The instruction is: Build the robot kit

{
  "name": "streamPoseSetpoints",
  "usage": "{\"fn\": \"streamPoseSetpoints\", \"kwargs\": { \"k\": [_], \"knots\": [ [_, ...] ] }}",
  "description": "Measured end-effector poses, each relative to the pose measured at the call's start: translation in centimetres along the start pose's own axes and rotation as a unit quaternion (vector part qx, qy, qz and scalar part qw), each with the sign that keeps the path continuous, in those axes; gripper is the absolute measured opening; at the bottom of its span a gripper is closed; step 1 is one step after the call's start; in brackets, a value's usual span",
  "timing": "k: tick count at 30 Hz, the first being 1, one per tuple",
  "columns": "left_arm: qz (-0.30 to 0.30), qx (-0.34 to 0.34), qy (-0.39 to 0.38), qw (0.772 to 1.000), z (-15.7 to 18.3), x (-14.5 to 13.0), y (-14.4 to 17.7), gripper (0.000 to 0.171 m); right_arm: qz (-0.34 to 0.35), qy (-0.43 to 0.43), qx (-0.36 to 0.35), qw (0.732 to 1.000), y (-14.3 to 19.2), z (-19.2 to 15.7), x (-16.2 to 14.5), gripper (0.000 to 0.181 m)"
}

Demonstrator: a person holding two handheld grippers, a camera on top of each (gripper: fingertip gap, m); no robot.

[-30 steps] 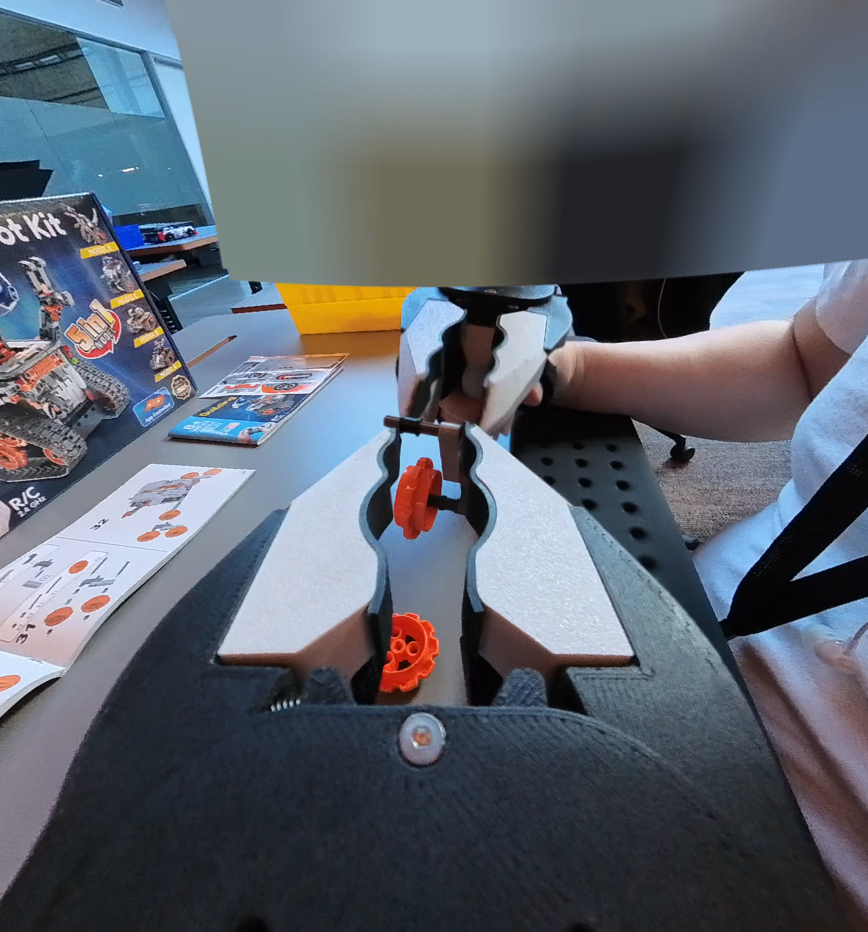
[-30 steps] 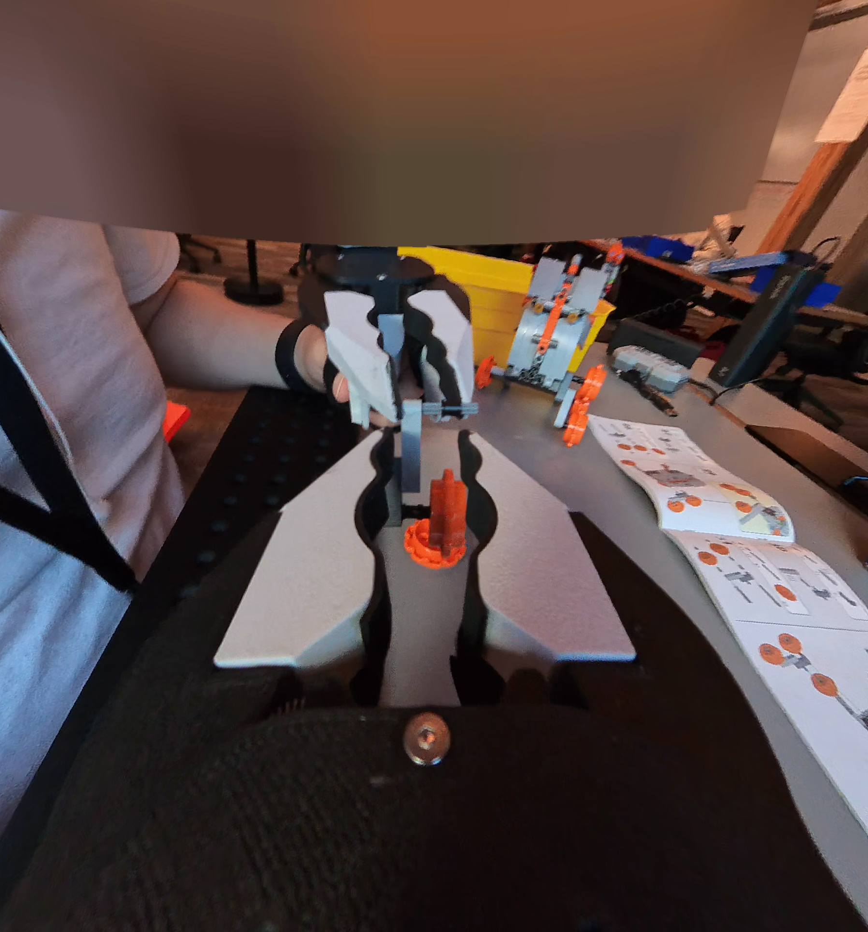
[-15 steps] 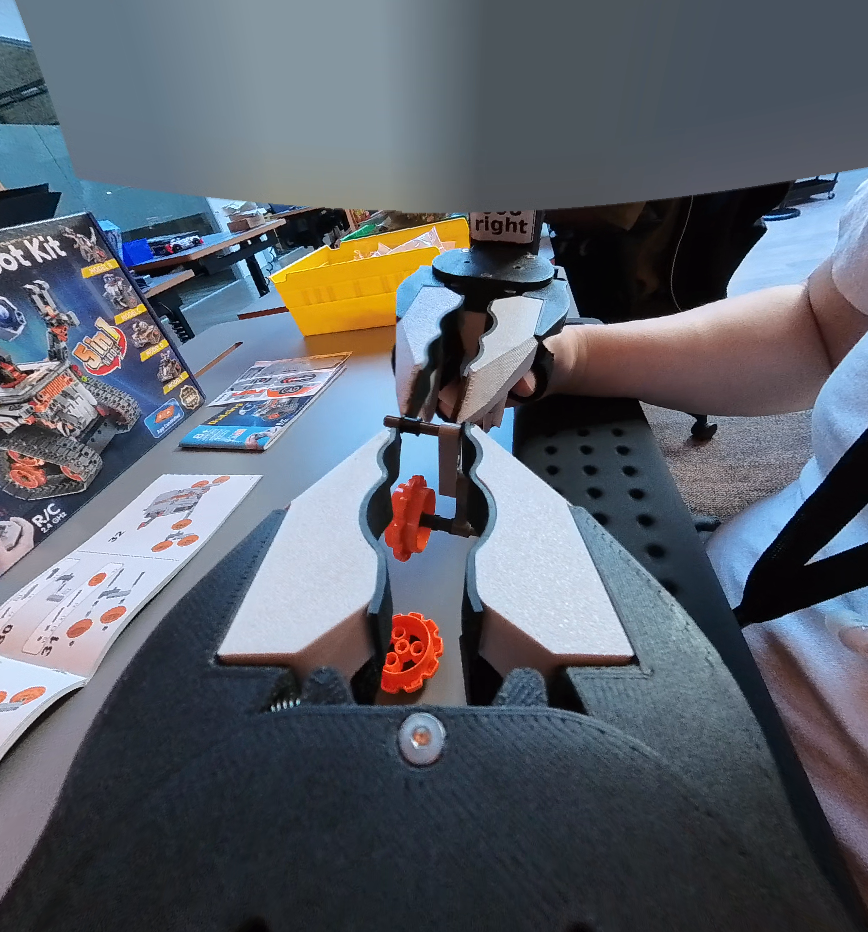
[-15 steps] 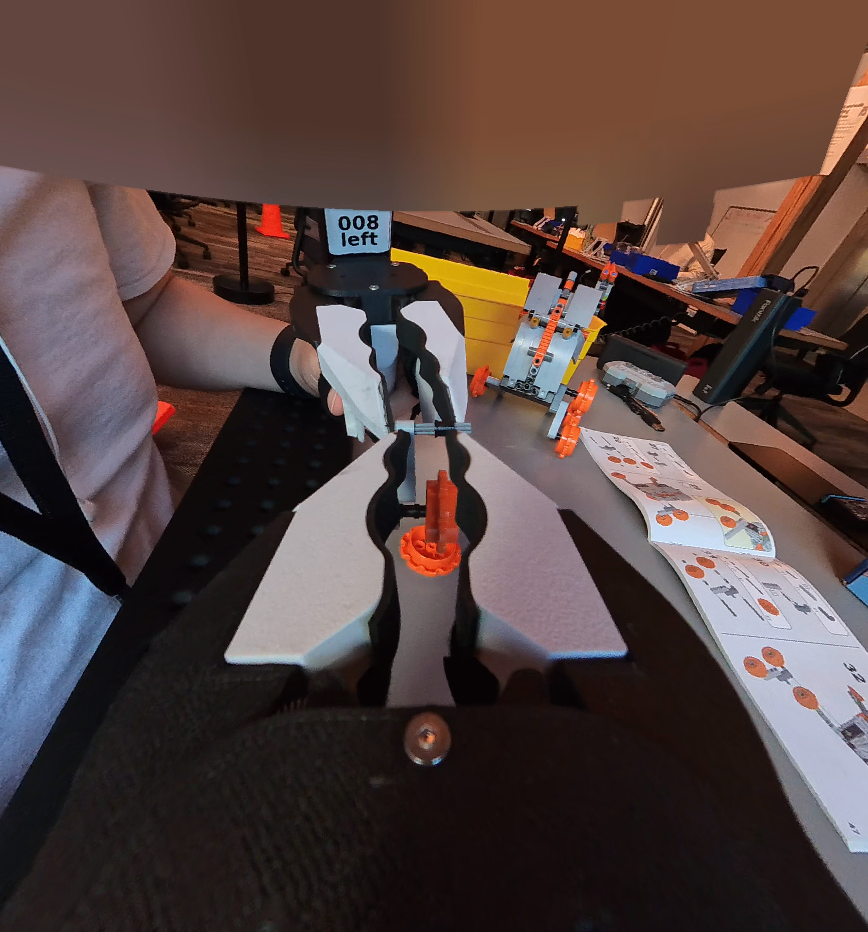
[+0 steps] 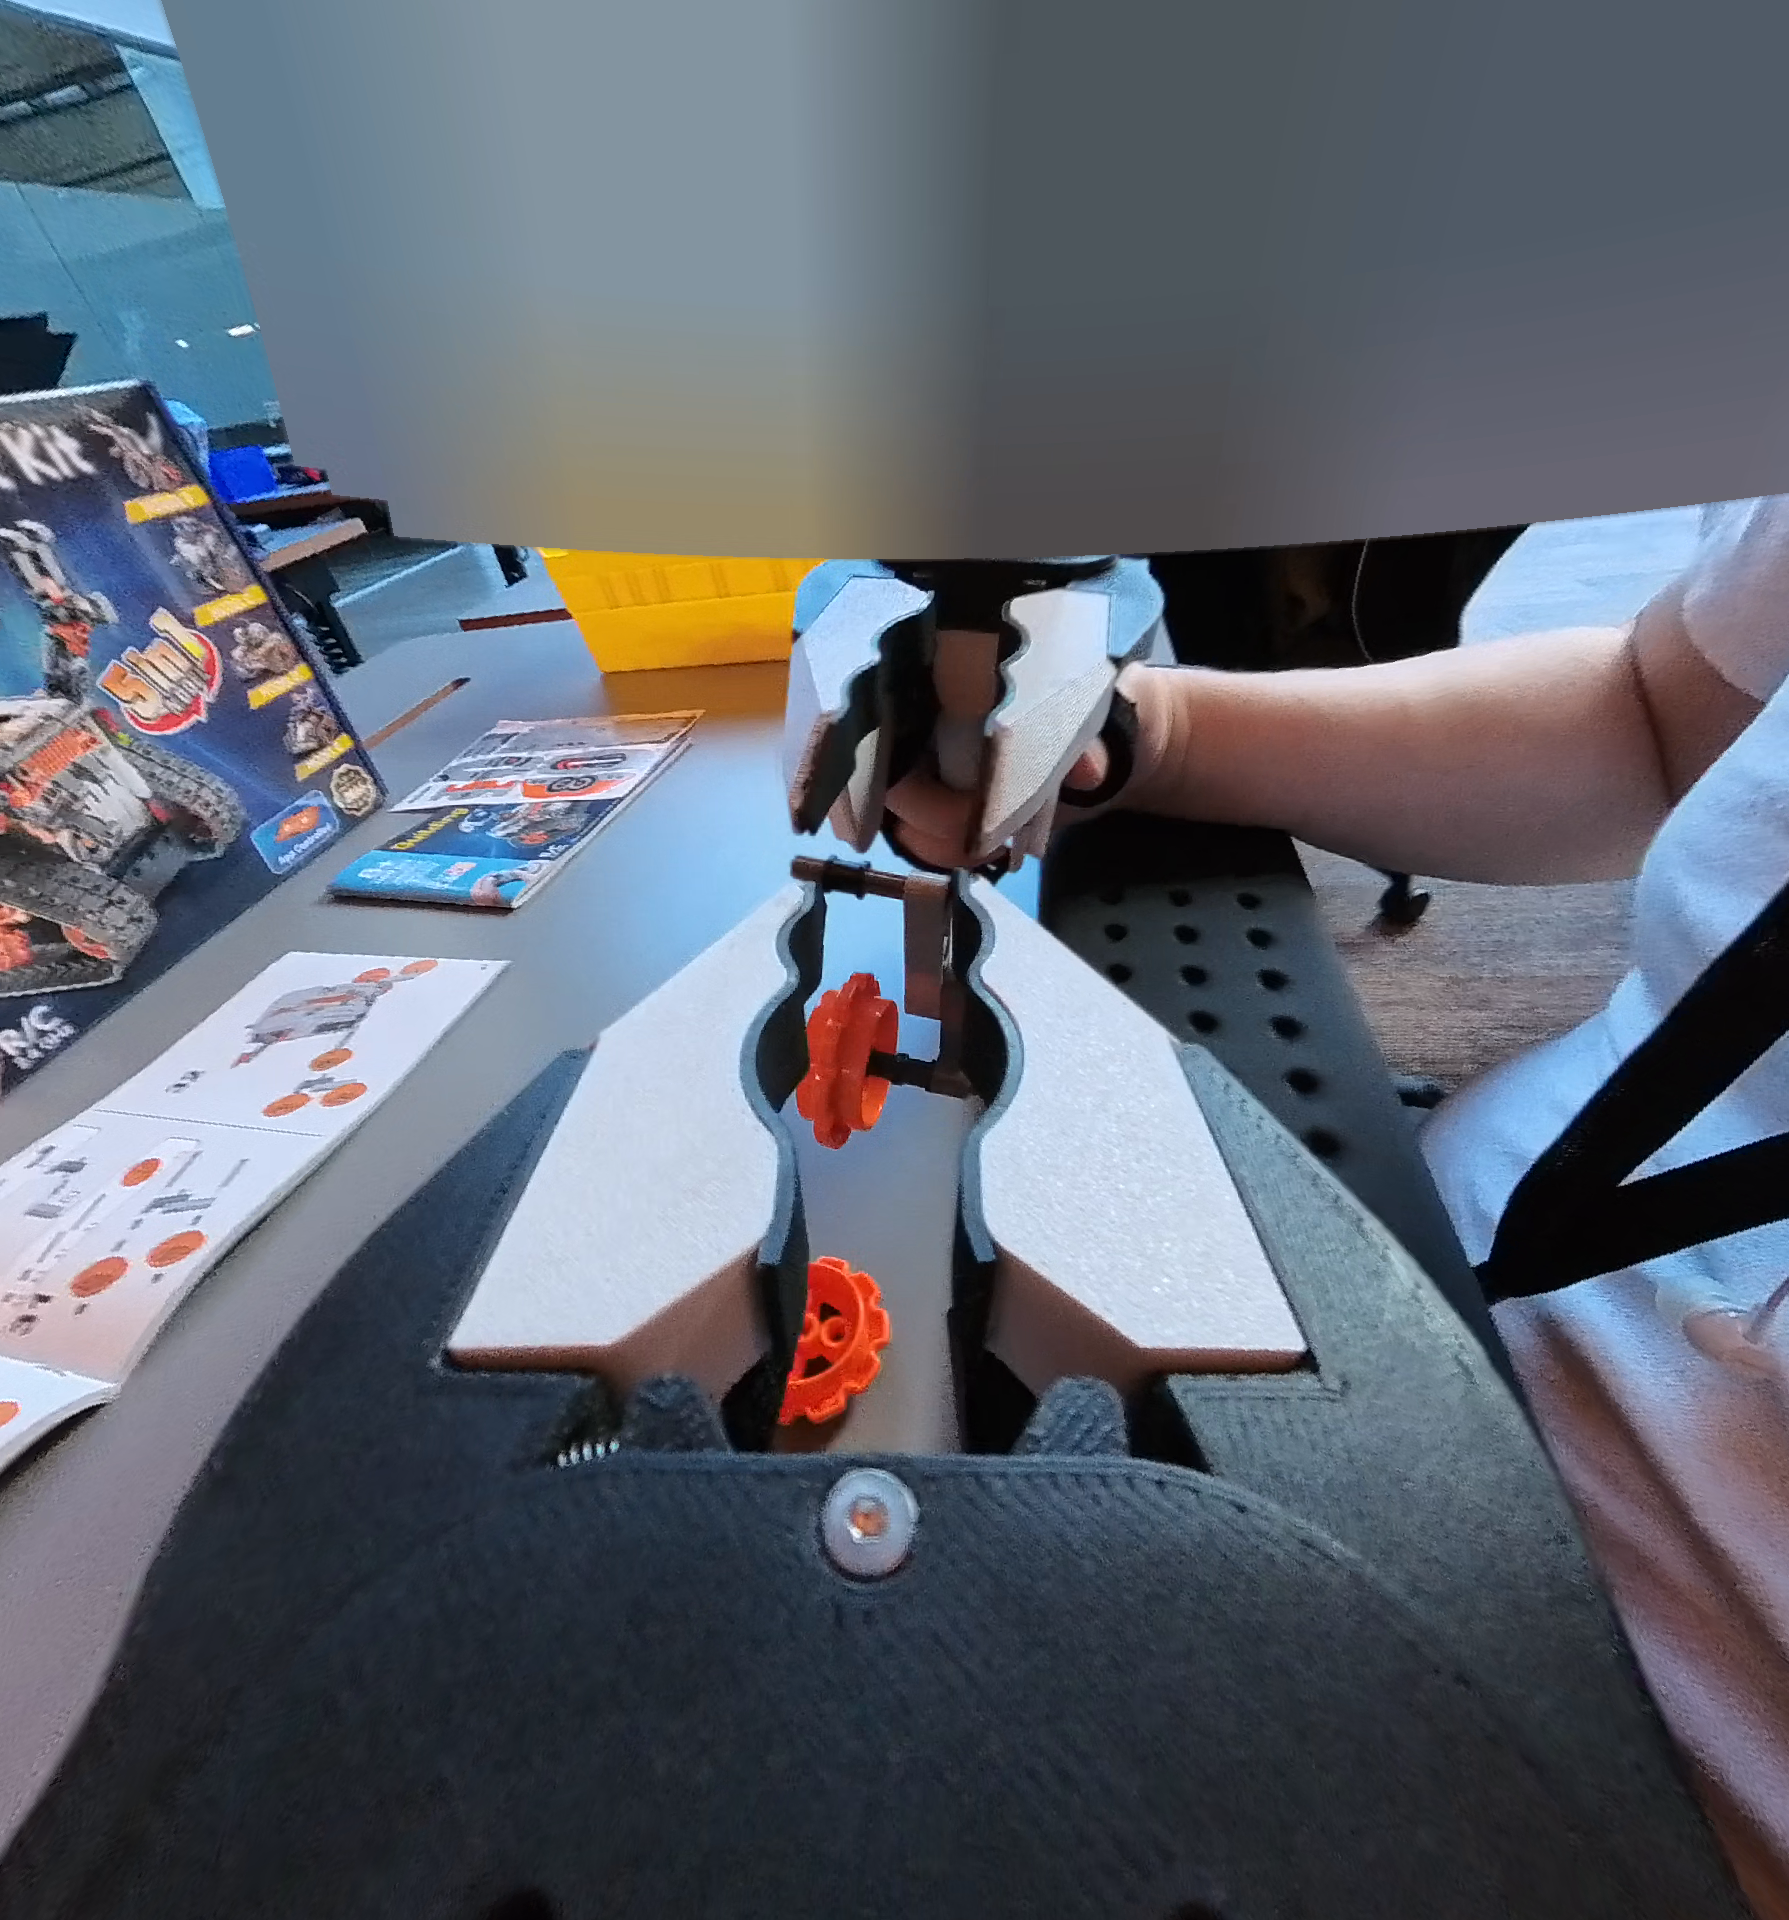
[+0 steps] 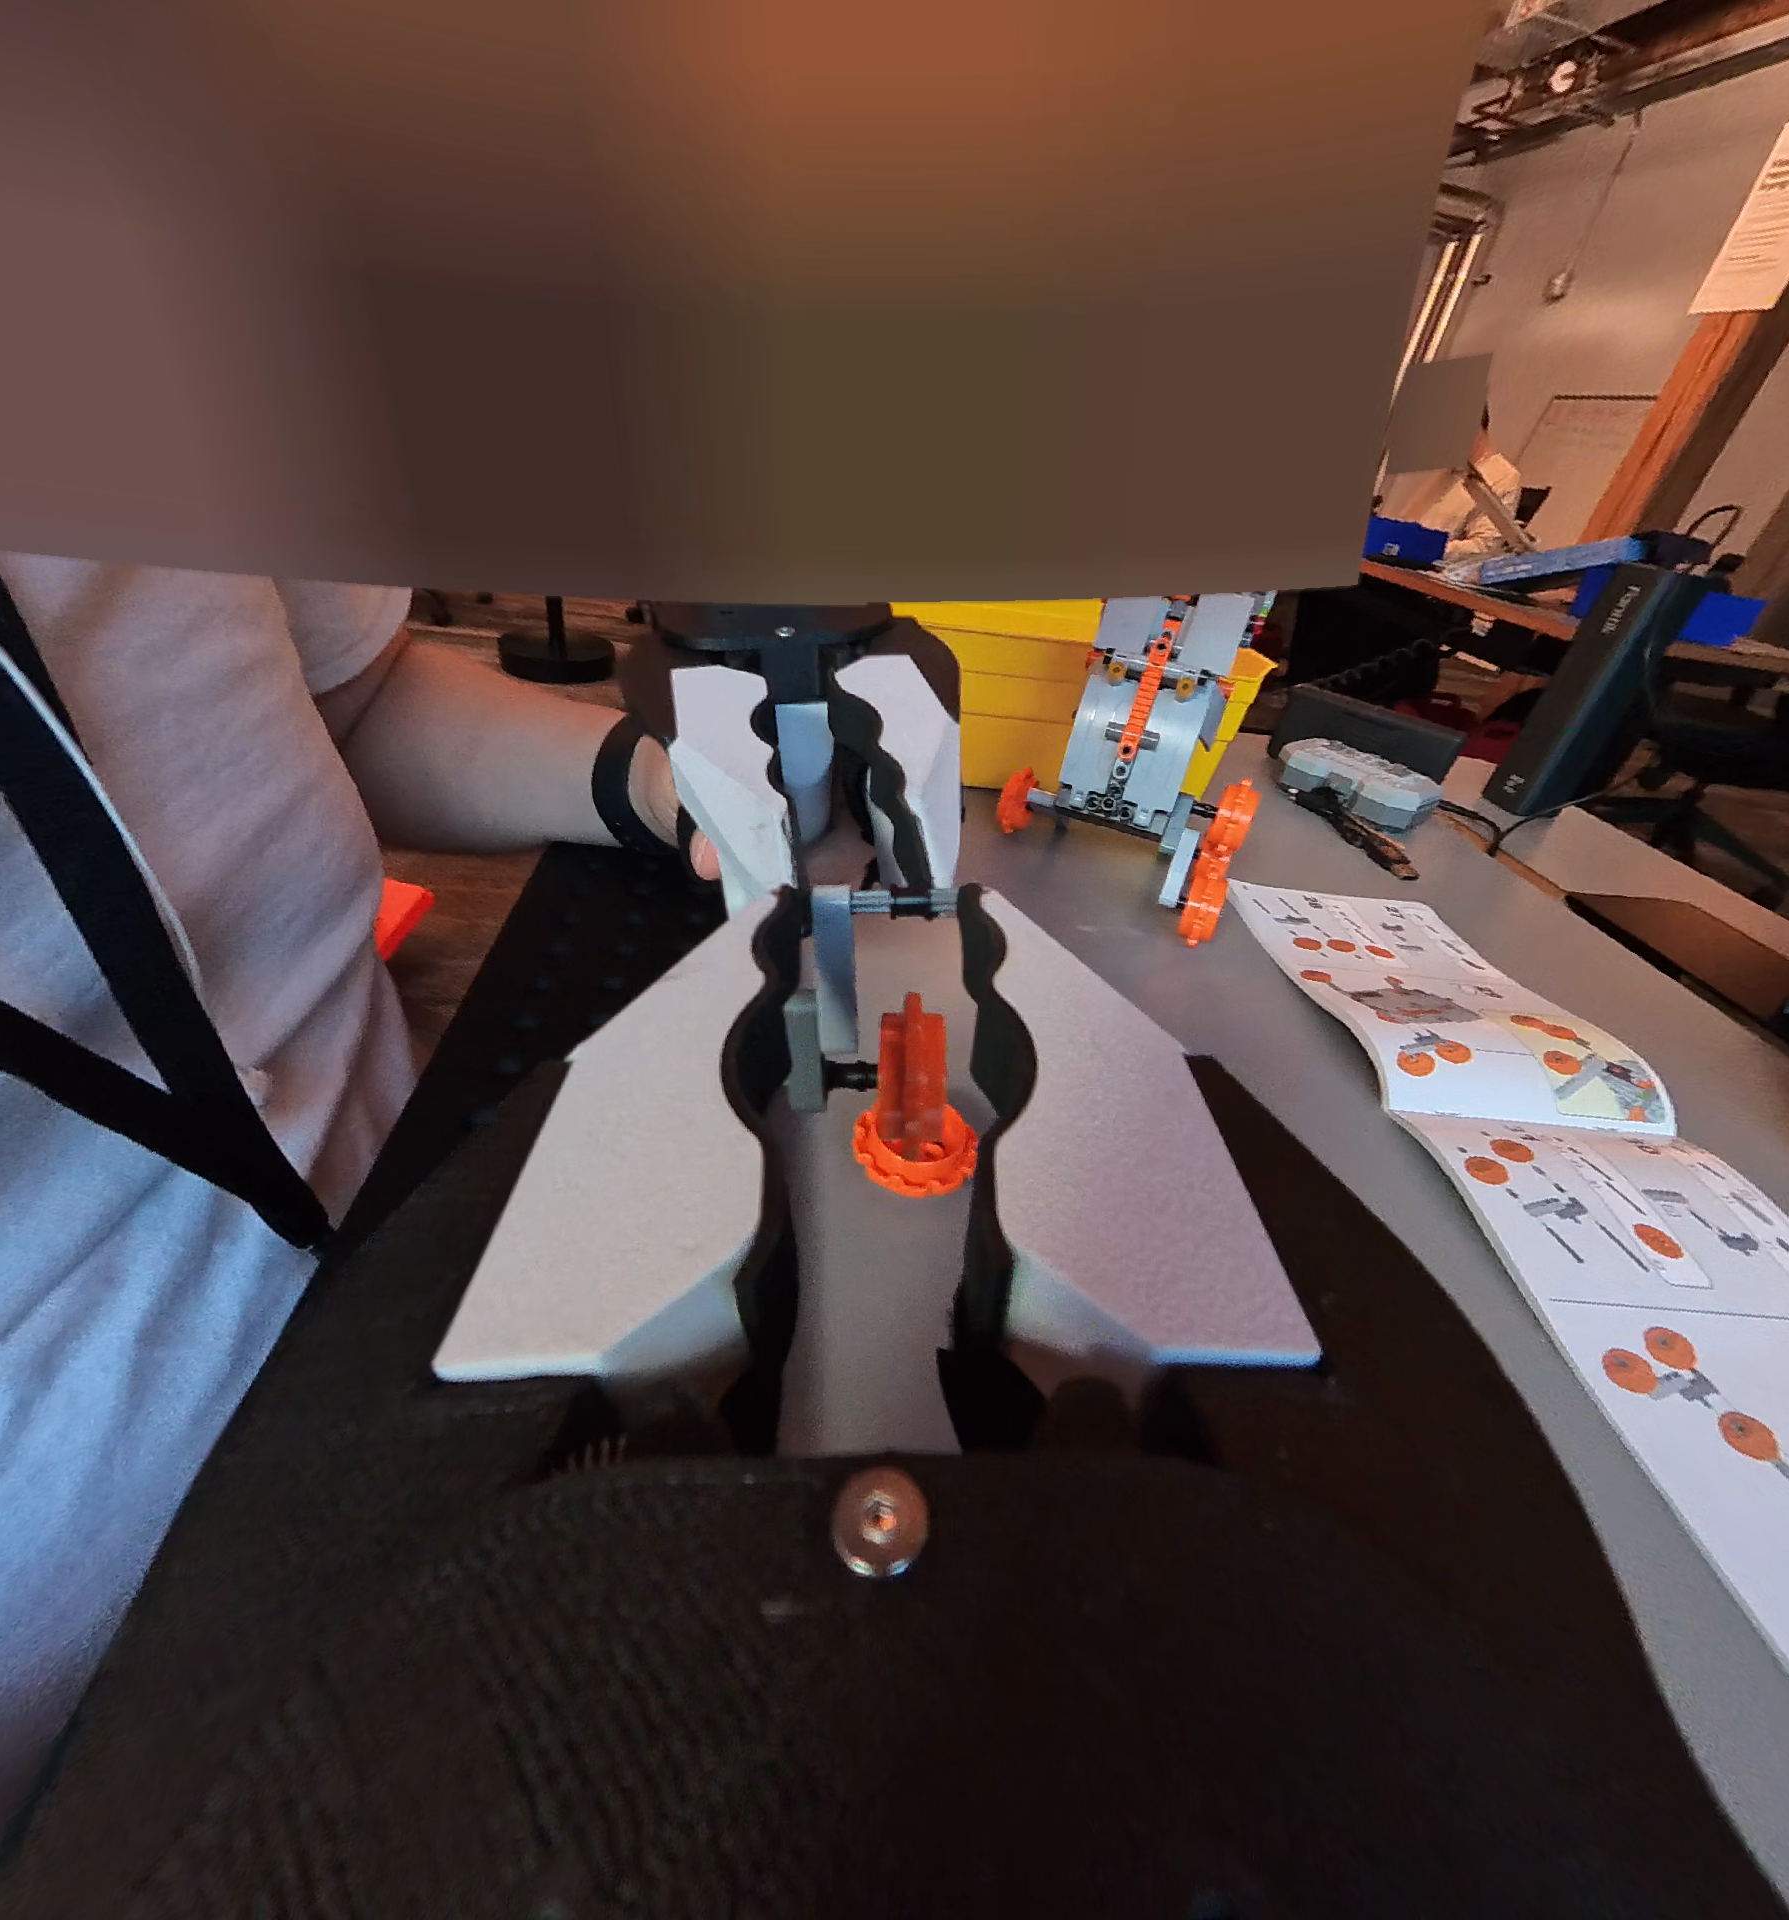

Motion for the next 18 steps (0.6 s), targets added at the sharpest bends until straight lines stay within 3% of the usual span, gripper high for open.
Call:
{"fn": "streamPoseSetpoints", "kwargs": {
  "k": [7,10,18],
  "knots": [
    [0.032,-0.002,0.054,0.998,-0.7,0.5,0.4,0.022,-0.047,0.033,-0.011,0.998,-1.0,-0.5,-1.0,0.032],
    [0.030,-0.006,0.065,0.997,-0.6,0.4,0.2,0.022,-0.047,0.025,-0.013,0.998,-1.5,-0.5,-1.1,0.019],
    [0.035,-0.005,0.146,0.989,-1.8,0.0,0.3,0.022,-0.037,-0.097,0.009,0.995,-1.1,0.4,-1.3,0.014]
  ]
}}
Point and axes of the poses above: each gripper's, where its closed fingertips meet, y back along the fingers, x out of its top, z = x × y across the jaws, the point moved 8 cm from there along y, back along the fingers, and after that the axes turned 5 degrees about z, right-handed, at the moved point
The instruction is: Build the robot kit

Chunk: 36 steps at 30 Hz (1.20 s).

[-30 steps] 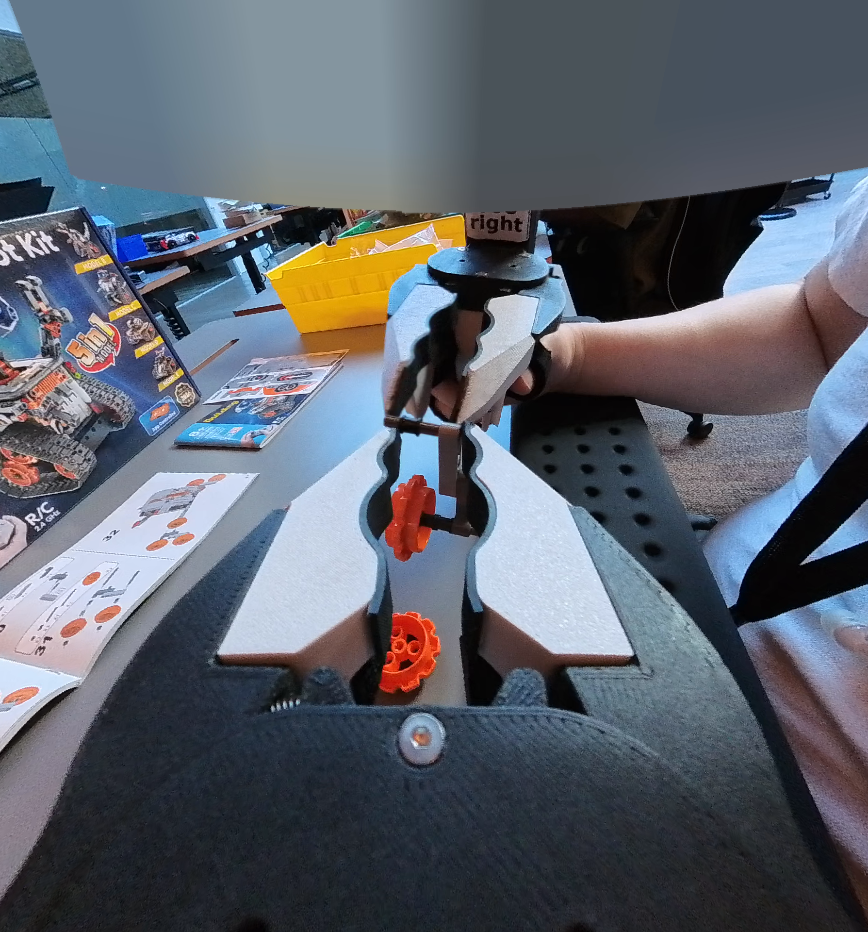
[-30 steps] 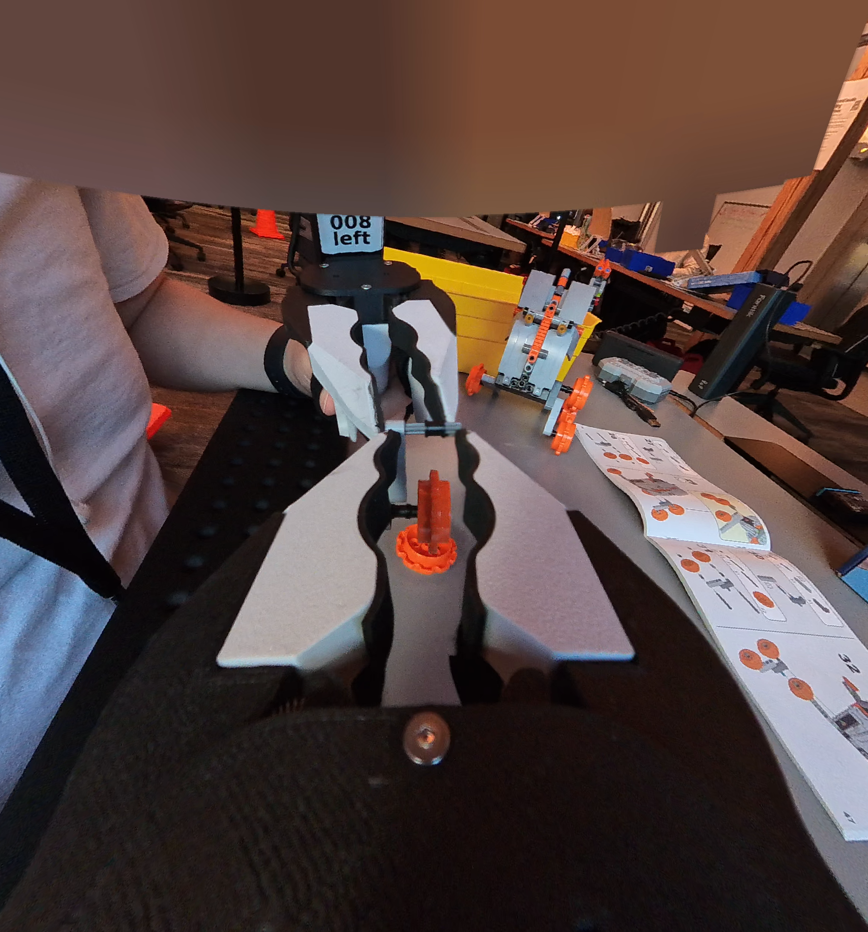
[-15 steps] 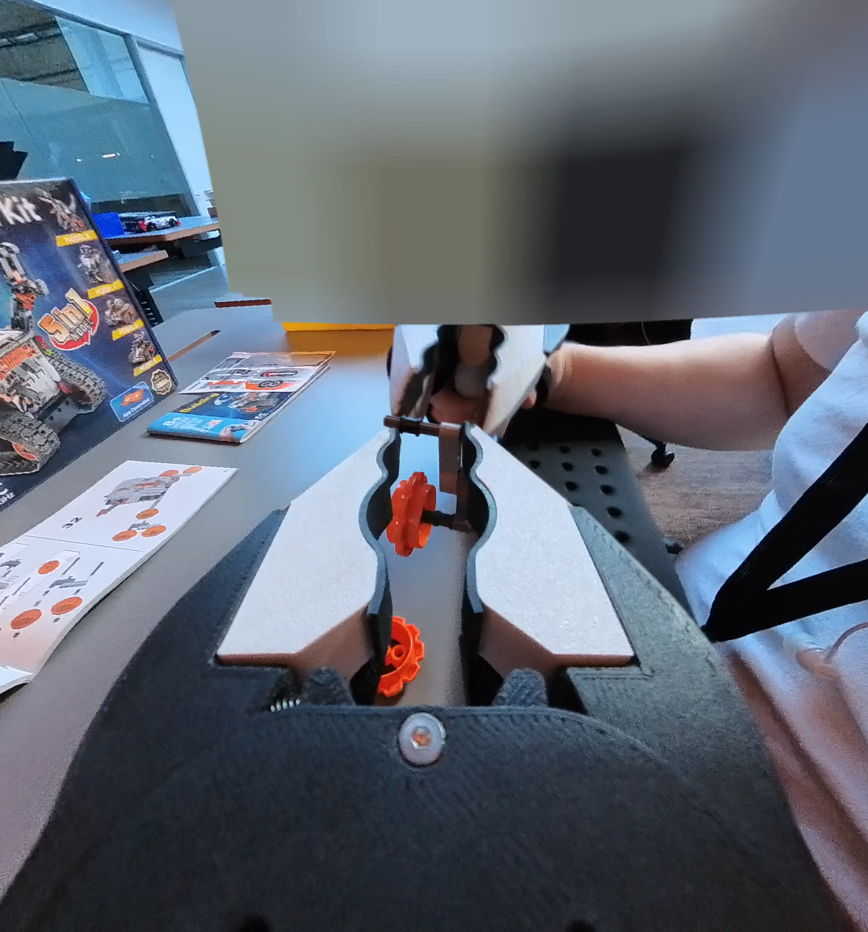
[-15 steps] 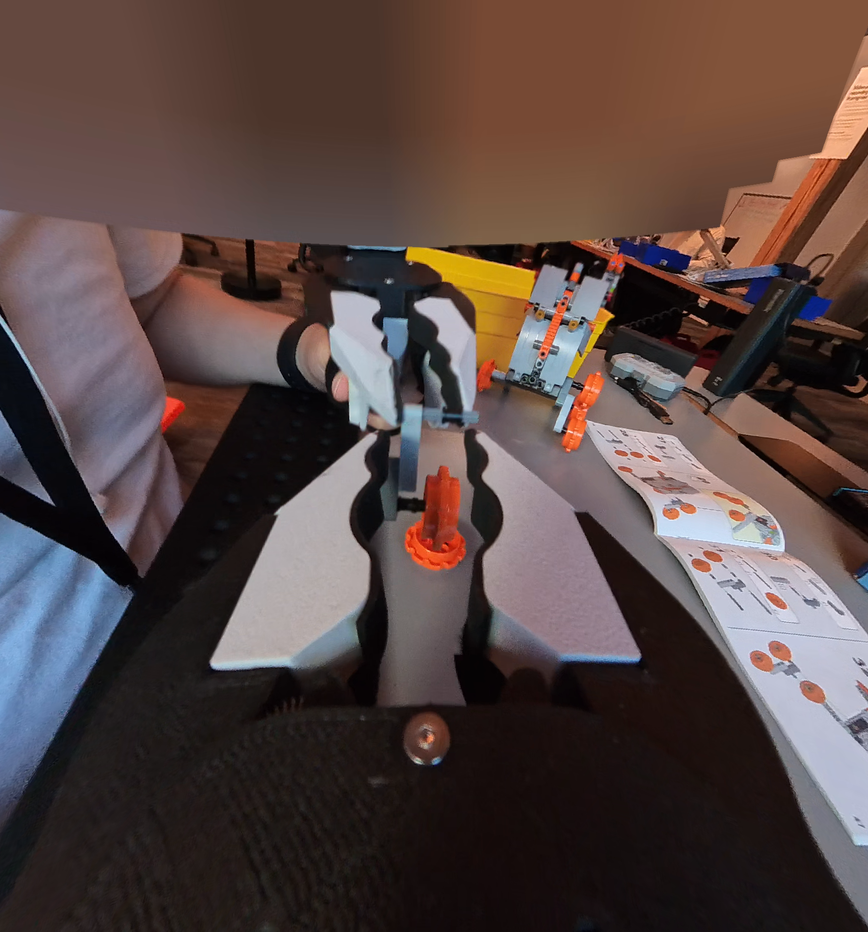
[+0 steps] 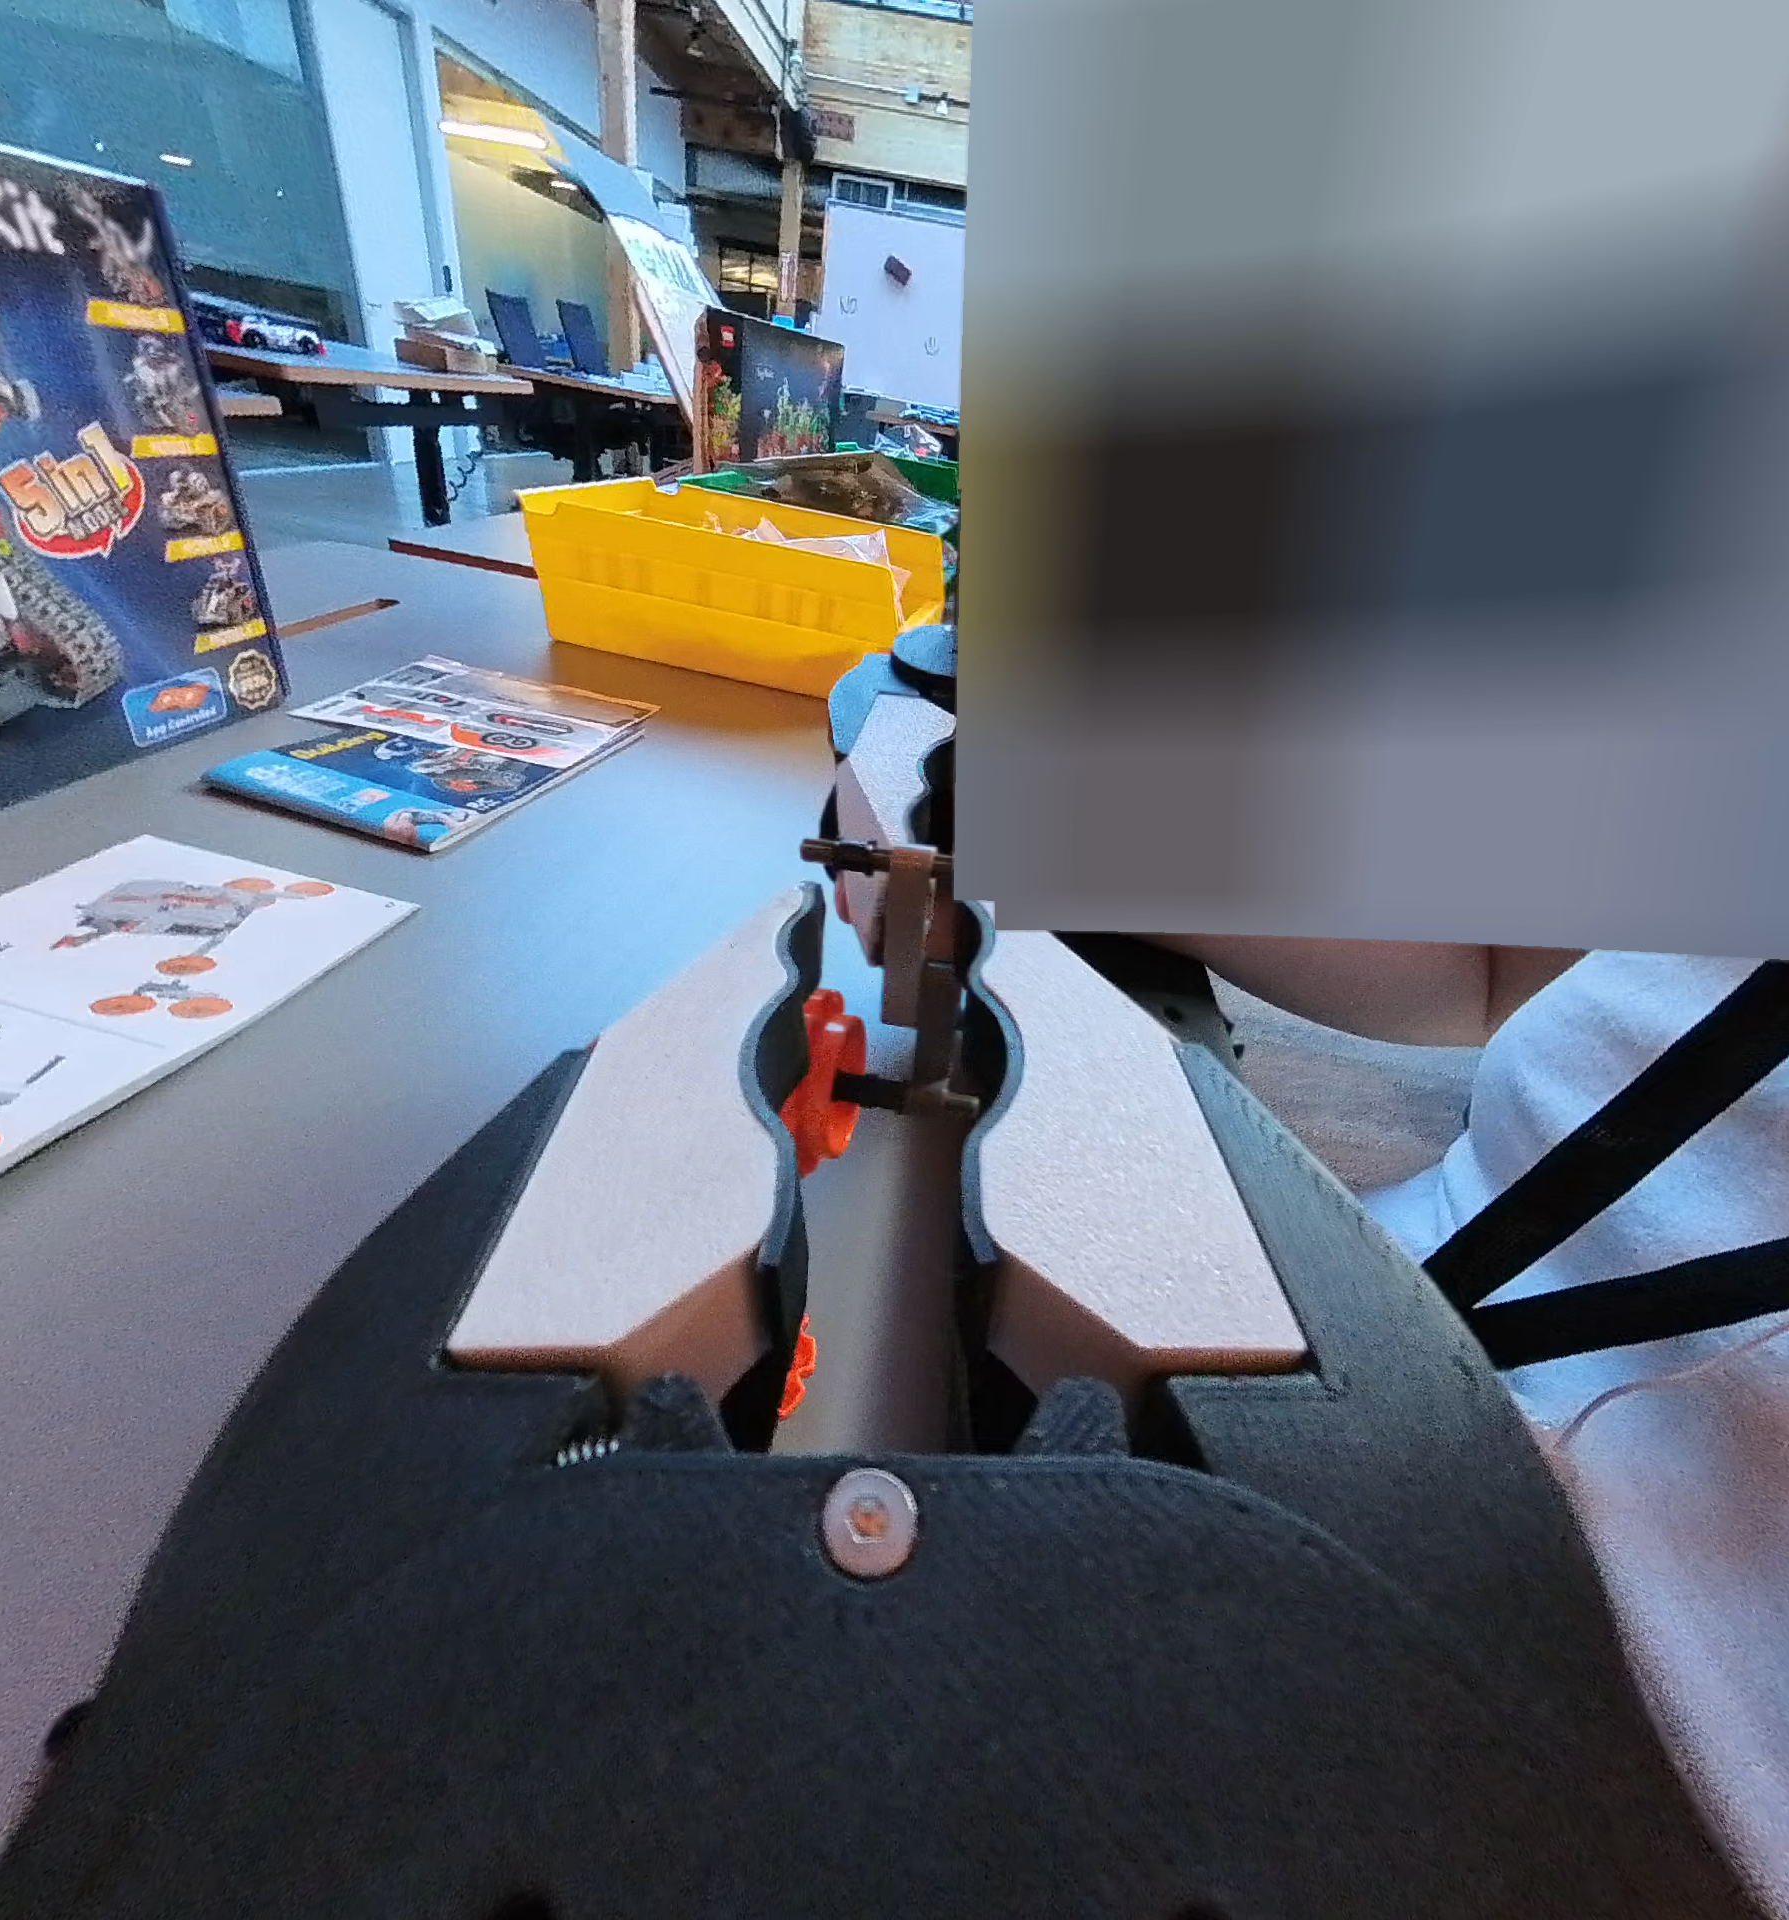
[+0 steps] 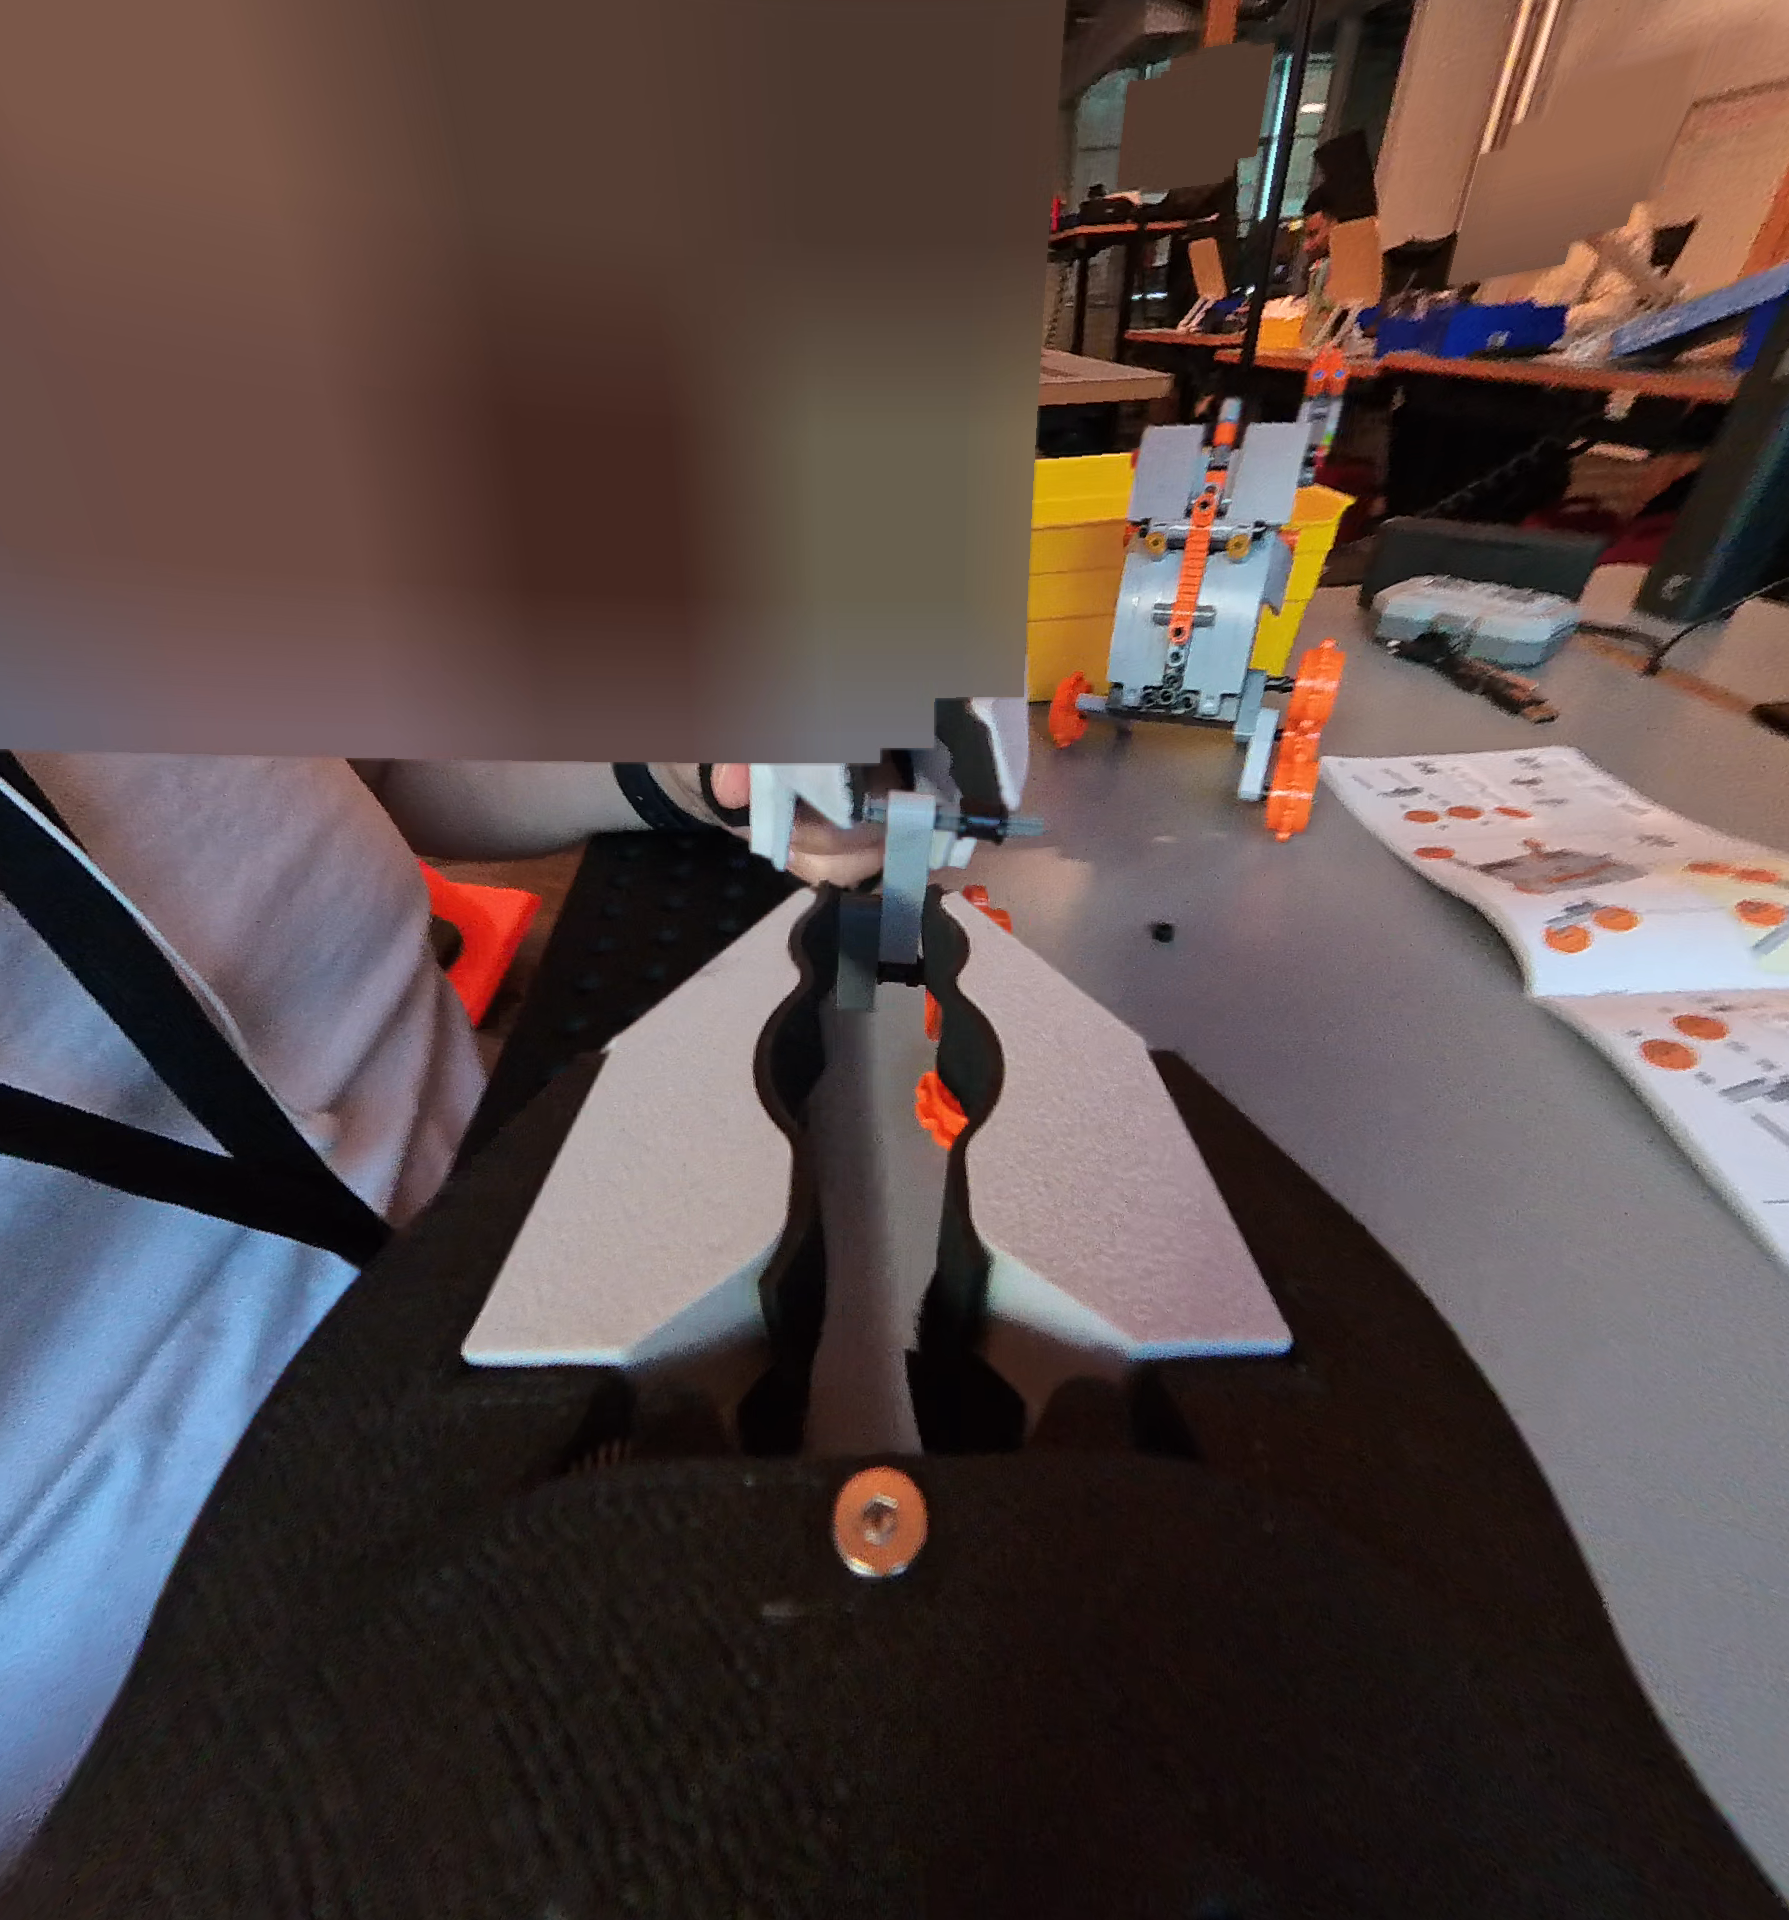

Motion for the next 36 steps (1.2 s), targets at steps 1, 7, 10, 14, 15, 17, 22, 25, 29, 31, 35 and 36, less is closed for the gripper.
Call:
{"fn": "streamPoseSetpoints", "kwargs": {
  "k": [1,7,10,14,15,17,22,25,29,31,35,36],
  "knots": [
    [0.000,-0.001,0.006,1.000,-0.1,0.0,0.0,0.022,0.001,-0.013,0.008,1.000,0.0,0.0,0.0,0.015],
    [-0.037,0.008,0.048,0.998,-0.8,-1.0,-0.3,0.024,-0.023,-0.063,0.007,0.998,-0.2,0.5,-0.8,0.015],
    [-0.057,0.006,0.097,0.994,-1.5,-1.6,-0.4,0.022,-0.022,-0.120,0.001,0.992,0.0,1.5,-1.2,0.014],
    [-0.044,0.005,0.130,0.990,-2.1,-1.5,0.0,0.012,0.005,-0.157,0.003,0.988,0.4,2.0,-0.9,0.014],
    [-0.041,0.004,0.132,0.990,-2.1,-1.4,0.0,0.011,0.010,-0.159,0.004,0.987,0.4,2.0,-0.8,0.014],
    [-0.038,-0.006,0.142,0.989,-2.1,-1.4,0.0,0.012,0.003,-0.162,0.000,0.987,0.3,2.1,-1.0,0.014],
    [-0.040,-0.011,0.166,0.985,-2.5,-1.6,-0.1,0.005,-0.023,-0.150,0.000,0.988,-0.3,2.0,-1.4,0.014],
    [-0.043,-0.007,0.154,0.987,-2.4,-1.4,-0.1,0.005,-0.017,-0.154,0.004,0.988,-0.2,2.1,-1.3,0.015],
    [-0.045,0.004,0.133,0.990,-2.3,-1.4,-0.1,0.005,0.014,-0.185,-0.015,0.982,0.2,2.8,-1.1,0.029],
    [-0.049,0.011,0.121,0.991,-2.3,-1.4,-0.2,0.005,0.036,-0.213,-0.008,0.976,0.5,3.1,-0.8,0.025],
    [-0.058,0.035,0.088,0.994,-2.2,-1.4,-0.4,0.005,0.044,-0.266,-0.007,0.963,0.2,3.6,-1.1,0.021],
    [-0.060,0.040,0.081,0.994,-2.2,-1.4,-0.4,0.005,0.041,-0.266,-0.012,0.963,0.1,3.6,-1.2,0.021]
  ]
}}
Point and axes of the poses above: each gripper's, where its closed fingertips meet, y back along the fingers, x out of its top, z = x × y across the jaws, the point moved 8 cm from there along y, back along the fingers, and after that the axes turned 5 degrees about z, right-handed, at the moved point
